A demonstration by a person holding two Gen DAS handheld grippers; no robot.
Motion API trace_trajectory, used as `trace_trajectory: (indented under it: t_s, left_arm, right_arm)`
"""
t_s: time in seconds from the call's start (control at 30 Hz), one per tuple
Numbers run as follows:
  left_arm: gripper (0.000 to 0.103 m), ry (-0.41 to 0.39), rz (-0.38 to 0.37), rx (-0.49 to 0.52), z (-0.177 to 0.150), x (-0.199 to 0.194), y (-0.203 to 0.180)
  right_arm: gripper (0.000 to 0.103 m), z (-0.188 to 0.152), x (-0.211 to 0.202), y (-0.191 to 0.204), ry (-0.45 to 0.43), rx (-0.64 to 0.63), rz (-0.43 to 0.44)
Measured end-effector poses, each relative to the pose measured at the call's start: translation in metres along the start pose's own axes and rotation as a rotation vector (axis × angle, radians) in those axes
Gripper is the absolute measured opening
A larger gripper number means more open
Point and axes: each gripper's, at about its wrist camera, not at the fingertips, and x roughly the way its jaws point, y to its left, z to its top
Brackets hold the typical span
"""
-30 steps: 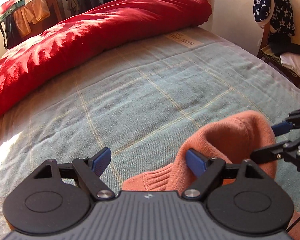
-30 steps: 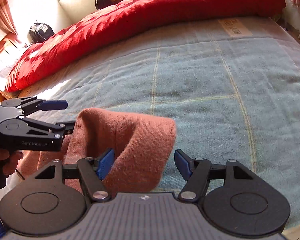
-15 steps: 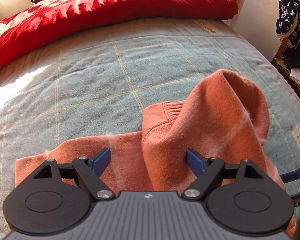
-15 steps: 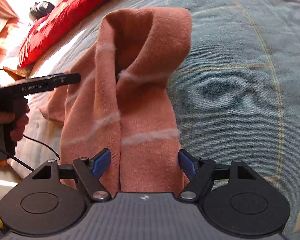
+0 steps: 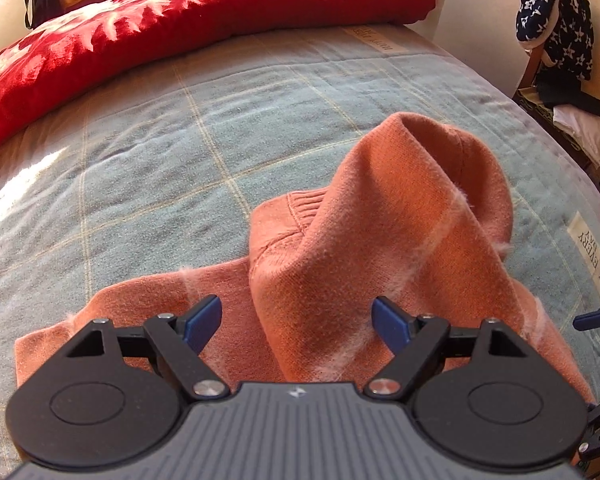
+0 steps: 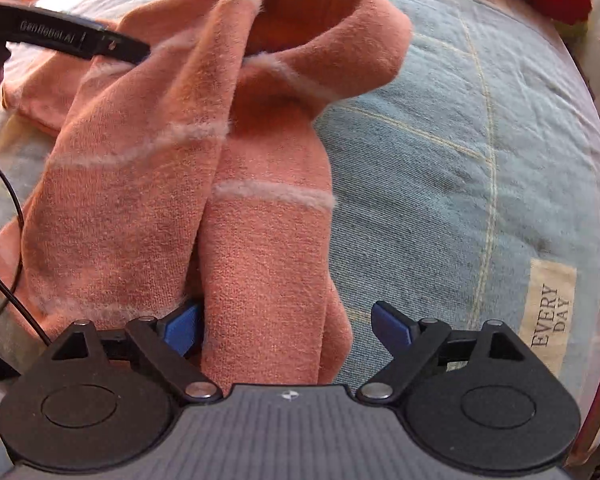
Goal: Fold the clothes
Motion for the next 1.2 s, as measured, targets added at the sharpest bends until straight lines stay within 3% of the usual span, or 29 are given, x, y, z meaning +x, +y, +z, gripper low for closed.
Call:
trace_trajectory:
  t_s: [0.07, 0.23, 0.33, 0.43, 0.53, 0.63, 0.9, 1.2]
  left_arm:
    - [0.083, -0.005, -0.003, 0.007, 0.002, -0.003, 0.0]
    - [0.083, -0.013, -0.007, 0.004, 0.001, -0.005, 0.002]
    - [0.083, -0.009, -0.015, -0.011, 0.0, -0.001, 0.0]
    - [0.083, -0.011, -0.023, -0.014, 0.0, 0.001, -0.005]
    - [0.083, -0.011, -0.018, -0.008, 0.001, 0.002, -0.003]
    - [0.083, -0.016, -0.001, -0.013, 0.001, 0.0, 0.002]
    - [0.083, -0.022, 0.043, -0.063, 0.0, 0.0, 0.007]
    - [0.083, -0.018, 0.089, -0.093, 0.002, 0.0, 0.005]
  right_arm:
    - [0.093, -0.002, -0.004, -0.001, -0.019, -0.034, -0.071]
    - [0.093, 0.003, -0.022, -0.042, -0.023, 0.082, -0.192]
    - [0.093, 0.007, -0.017, -0.053, -0.007, 0.116, -0.177]
    - [0.093, 0.011, -0.004, -0.035, -0.017, 0.063, -0.161]
    - [0.093, 0.019, 0.016, -0.023, -0.03, 0.029, -0.202]
    - [0.093, 0.026, 0.01, -0.025, -0.08, 0.012, -0.272]
    - [0.094, 0.047, 0.002, -0.079, -0.155, 0.051, -0.414]
    - [0.095, 0.066, 0.013, -0.14, -0.168, 0.139, -0.352]
